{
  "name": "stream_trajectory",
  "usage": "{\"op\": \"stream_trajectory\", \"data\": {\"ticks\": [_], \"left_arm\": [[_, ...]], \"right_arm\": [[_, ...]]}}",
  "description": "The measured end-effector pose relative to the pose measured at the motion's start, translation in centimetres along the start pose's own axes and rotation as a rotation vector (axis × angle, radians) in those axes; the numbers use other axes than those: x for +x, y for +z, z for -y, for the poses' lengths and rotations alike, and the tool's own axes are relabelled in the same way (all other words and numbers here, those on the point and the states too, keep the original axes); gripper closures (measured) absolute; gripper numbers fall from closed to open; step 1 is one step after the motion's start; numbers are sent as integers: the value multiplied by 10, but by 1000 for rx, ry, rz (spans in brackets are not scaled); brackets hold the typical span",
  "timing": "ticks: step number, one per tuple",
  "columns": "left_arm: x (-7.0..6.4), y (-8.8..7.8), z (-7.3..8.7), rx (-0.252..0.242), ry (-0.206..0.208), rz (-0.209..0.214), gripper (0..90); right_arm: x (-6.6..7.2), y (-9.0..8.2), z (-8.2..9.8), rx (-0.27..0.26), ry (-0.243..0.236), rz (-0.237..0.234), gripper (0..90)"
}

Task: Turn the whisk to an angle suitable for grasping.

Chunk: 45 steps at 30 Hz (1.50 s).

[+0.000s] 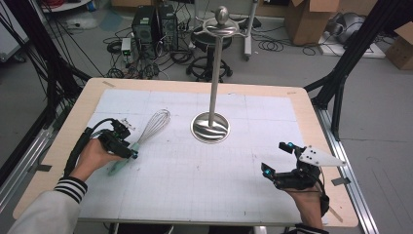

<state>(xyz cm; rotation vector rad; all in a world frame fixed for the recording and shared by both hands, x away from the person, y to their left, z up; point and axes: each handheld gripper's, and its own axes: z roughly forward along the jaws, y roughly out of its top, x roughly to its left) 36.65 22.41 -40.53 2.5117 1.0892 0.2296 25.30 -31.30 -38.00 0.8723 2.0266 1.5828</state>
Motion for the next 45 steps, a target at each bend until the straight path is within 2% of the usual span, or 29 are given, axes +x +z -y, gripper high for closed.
{"op": "stream_trajectory", "data": {"ticks": [12, 17, 24, 33, 37, 42, 45], "left_arm": [[0, 6, -1, 33, -10, 1, 565], [-1, 7, -1, 49, -5, 3, 635], [0, 7, -1, 52, -28, -14, 672], [-1, 5, 0, 43, 1, -31, 691], [0, 1, 1, 22, 6, -22, 691], [2, -5, 5, 12, 44, -18, 692], [3, -9, 5, -5, 39, -10, 692]], "right_arm": [[0, 0, 0, 3, 5, -1, 9], [0, -1, 0, 2, 7, 2, 9], [0, 0, 0, 1, 7, 1, 9], [0, 0, 1, 6, 8, 1, 9], [0, 0, 1, 4, 8, 4, 9], [0, 0, 0, 1, 6, 1, 9], [0, 0, 0, 2, 6, 2, 9]]}}
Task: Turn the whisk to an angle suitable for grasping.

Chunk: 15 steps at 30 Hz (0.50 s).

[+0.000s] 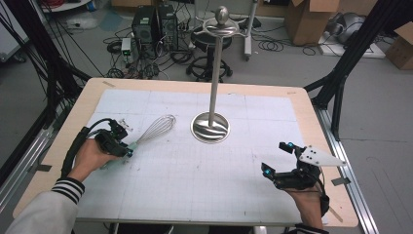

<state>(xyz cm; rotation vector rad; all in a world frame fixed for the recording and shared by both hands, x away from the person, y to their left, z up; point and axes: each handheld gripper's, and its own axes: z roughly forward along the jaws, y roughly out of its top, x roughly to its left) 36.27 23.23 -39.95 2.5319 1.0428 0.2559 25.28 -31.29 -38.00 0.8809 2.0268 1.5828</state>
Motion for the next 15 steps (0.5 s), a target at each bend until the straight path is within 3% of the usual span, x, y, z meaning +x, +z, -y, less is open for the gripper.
{"op": "stream_trajectory", "data": {"ticks": [10, 14, 15], "left_arm": [[0, -19, -4, -53, 31, 29, 693], [0, -27, -4, -75, 57, 43, 692], [-1, -32, -4, -100, 77, 54, 692]], "right_arm": [[0, 0, 0, -1, 0, 0, 9], [1, 0, -1, 1, 1, 0, 9], [1, 0, -1, -1, -3, 0, 9]]}}
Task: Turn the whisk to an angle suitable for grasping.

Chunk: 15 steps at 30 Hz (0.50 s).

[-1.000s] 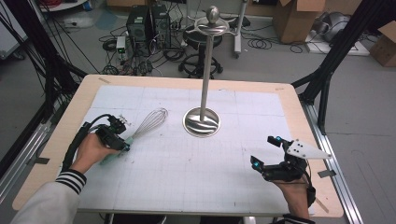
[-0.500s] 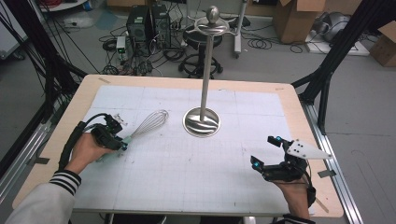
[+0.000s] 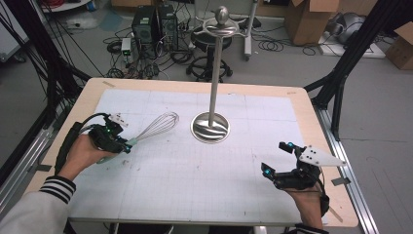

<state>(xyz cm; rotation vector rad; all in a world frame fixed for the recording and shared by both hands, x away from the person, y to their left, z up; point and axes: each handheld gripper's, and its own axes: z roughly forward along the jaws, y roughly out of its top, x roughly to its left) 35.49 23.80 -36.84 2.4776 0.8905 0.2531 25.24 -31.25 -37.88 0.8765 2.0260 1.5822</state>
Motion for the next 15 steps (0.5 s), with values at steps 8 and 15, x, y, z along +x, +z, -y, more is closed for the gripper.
{"op": "stream_trajectory", "data": {"ticks": [8, 15], "left_arm": [[-7, -20, -5, -64, 83, 31, 692], [-16, -31, -13, -100, 172, 62, 692]], "right_arm": [[2, -1, -2, -1, -3, 0, 9], [4, -2, -6, -6, -17, -2, 9]]}}
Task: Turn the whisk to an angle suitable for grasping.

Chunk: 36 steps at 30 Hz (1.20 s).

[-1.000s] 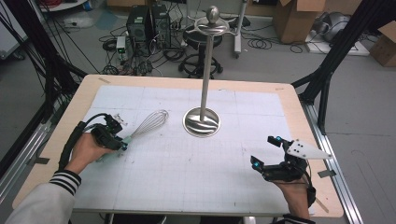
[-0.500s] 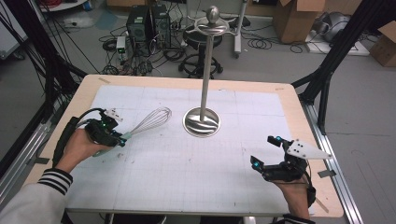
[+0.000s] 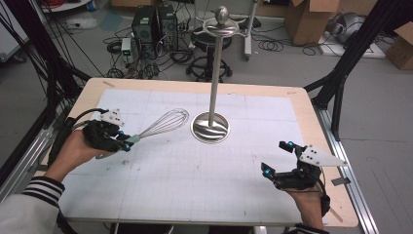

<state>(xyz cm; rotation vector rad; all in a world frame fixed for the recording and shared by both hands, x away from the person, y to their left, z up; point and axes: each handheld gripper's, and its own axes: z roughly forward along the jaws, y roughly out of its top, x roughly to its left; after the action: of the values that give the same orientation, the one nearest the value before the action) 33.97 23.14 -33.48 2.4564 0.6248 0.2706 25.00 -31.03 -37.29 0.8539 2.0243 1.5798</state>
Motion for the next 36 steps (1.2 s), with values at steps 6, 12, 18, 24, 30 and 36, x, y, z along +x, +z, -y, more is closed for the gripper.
{"op": "stream_trajectory", "data": {"ticks": [6, 12, 18, 24, 30, 36], "left_arm": [[-10, -2, -10, -14, 64, 45, 692], [-23, 1, -22, -21, 132, 87, 692], [-33, 9, -32, -20, 173, 118, 692], [-44, 18, -42, -15, 221, 155, 691], [-55, 31, -55, -12, 263, 184, 691], [-65, 42, -66, -22, 291, 227, 691]], "right_arm": [[0, -1, -1, 1, -3, 1, 10], [1, -1, -3, 0, -10, 1, 9], [2, -1, -5, 7, -24, 1, 10], [2, -1, -5, 7, -26, 1, 9], [2, -3, -5, 2, -23, 2, 10], [1, -4, -5, 2, -21, 2, 9]]}}
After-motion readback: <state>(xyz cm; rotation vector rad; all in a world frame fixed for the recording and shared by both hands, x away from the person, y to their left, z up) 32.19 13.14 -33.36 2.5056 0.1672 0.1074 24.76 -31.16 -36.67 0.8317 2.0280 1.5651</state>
